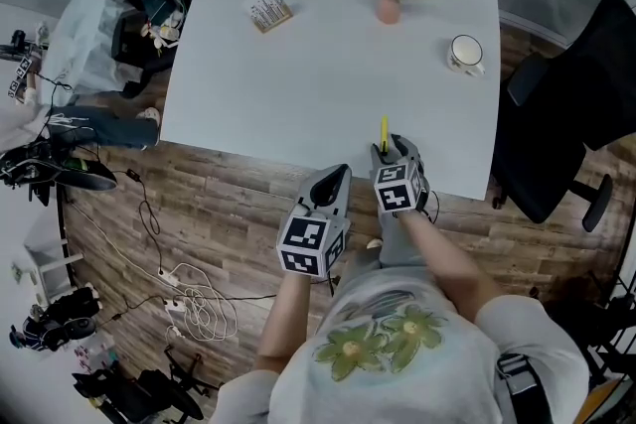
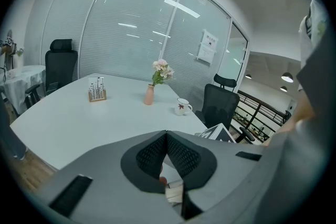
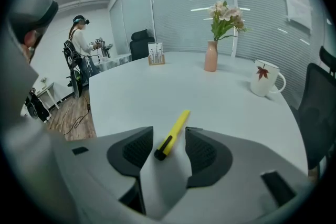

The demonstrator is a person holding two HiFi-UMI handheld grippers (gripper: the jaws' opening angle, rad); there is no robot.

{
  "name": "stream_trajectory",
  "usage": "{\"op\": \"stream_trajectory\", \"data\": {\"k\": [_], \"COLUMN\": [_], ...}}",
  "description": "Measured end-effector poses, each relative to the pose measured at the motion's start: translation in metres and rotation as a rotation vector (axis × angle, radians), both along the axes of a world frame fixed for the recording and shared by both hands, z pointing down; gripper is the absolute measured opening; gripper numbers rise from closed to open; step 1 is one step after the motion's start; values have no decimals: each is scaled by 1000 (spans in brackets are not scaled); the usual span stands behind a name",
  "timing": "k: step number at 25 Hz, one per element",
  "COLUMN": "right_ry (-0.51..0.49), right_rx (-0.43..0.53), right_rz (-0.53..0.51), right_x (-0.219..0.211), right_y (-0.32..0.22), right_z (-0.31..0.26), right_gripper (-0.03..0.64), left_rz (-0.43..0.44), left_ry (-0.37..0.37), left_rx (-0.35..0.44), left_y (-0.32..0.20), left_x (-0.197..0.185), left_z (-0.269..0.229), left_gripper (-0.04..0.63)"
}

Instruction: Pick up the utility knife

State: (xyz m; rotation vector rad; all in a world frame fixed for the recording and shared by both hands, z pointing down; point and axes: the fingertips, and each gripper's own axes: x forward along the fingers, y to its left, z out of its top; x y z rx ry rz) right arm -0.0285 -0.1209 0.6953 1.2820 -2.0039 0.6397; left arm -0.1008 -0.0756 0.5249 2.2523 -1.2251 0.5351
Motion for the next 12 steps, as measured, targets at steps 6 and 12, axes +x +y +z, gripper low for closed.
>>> {"op": "stream_trajectory", "data": {"k": [6, 12], "right_ry": [28, 55], "right_rx": [-3, 15], "right_rz": [-5, -11], "right_x": [4, 12], "right_y": [1, -1], "right_z": [7, 6], "right_gripper": [168, 99], "left_rz": [3, 7], "left_ry": [0, 5], "left_rx": [-13, -26], "left_y": [-2, -2], "left_x": [-1, 3], "left_z": [3, 6], "left_gripper": [2, 2]}}
